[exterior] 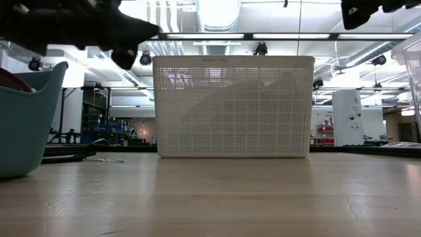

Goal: Pick & Place Cloths
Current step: Return to Home Position

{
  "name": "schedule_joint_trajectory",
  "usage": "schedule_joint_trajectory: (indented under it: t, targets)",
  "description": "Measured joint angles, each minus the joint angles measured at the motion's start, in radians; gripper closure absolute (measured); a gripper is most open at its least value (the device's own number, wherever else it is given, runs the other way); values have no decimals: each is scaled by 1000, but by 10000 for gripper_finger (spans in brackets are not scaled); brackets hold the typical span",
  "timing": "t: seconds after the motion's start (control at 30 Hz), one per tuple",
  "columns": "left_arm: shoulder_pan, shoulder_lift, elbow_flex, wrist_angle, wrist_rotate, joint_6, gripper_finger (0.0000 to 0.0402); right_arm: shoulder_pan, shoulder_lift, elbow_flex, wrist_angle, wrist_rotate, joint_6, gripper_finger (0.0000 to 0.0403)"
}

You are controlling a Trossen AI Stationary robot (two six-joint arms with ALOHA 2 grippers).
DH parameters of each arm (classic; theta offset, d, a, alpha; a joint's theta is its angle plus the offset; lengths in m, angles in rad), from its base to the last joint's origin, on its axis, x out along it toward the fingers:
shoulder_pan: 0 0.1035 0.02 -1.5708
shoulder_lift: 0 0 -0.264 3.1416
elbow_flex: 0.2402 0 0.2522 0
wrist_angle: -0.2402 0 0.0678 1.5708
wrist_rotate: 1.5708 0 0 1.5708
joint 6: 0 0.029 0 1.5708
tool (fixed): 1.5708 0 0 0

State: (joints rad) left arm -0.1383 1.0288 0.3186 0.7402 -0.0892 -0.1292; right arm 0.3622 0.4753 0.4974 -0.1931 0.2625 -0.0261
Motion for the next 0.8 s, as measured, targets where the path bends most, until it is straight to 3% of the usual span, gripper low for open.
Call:
schedule_joint_trajectory:
  t: [0.17, 0.8]
  targets:
    - [0, -66, -86, 36, 24, -25, 398, 9, -52, -109, 129, -34, -35, 394]
    - [0, -424, -309, 15, 0, -35, 389, 9, -476, -352, 73, -61, -54, 394]
